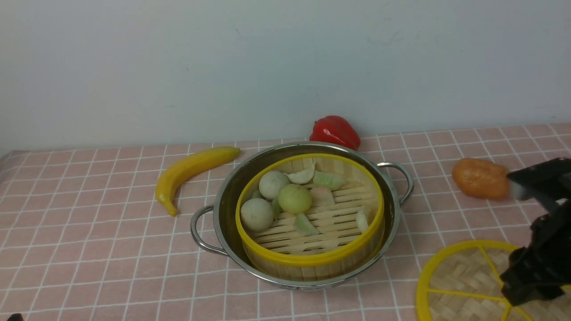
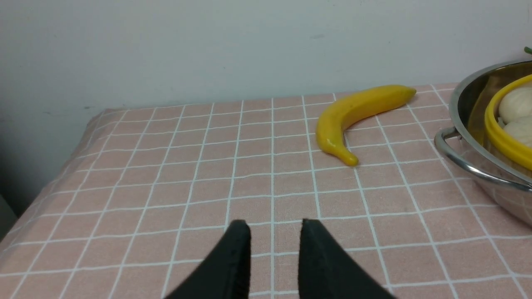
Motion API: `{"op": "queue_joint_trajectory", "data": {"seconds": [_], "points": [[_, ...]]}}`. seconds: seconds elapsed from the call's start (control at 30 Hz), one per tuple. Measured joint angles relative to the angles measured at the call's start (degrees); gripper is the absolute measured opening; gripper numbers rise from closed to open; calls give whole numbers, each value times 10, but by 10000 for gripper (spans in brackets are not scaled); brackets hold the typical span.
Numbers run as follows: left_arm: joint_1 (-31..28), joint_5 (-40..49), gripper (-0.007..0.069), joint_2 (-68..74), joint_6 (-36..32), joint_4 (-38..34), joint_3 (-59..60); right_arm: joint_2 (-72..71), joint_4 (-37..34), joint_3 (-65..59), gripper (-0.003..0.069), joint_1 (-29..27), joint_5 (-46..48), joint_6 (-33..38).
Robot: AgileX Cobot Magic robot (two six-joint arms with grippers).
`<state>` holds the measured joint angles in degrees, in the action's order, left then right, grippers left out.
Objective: Place the steamer in the pot on the pink tablecloth, and put the lid on the steamer.
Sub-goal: 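Move the gripper down to the bamboo steamer lid and grasp its center knob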
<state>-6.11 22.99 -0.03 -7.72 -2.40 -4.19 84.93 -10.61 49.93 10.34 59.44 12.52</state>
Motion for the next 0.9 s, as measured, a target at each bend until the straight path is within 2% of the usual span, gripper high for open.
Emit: {"op": "queue_joint_trajectory", "data": {"seconds": [0.2, 0.53, 0.6, 0.7, 0.73, 0.9], "points": [[0, 0, 188, 0, 0, 0, 0, 38, 54, 0, 316, 11, -49, -37], [0, 0, 200, 0, 0, 0, 0, 86, 50, 4, 309, 11, -40, -45], [0, 0, 202, 0, 0, 0, 0, 89, 53, 4, 282, 11, -40, -52], [0, 0, 209, 0, 0, 0, 0, 93, 59, 5, 162, 11, -35, -69], [0, 0, 211, 0, 0, 0, 0, 93, 59, 5, 144, 11, -34, -76], [0, 0, 213, 0, 0, 0, 0, 74, 64, 13, 148, 11, -40, -125]]}}
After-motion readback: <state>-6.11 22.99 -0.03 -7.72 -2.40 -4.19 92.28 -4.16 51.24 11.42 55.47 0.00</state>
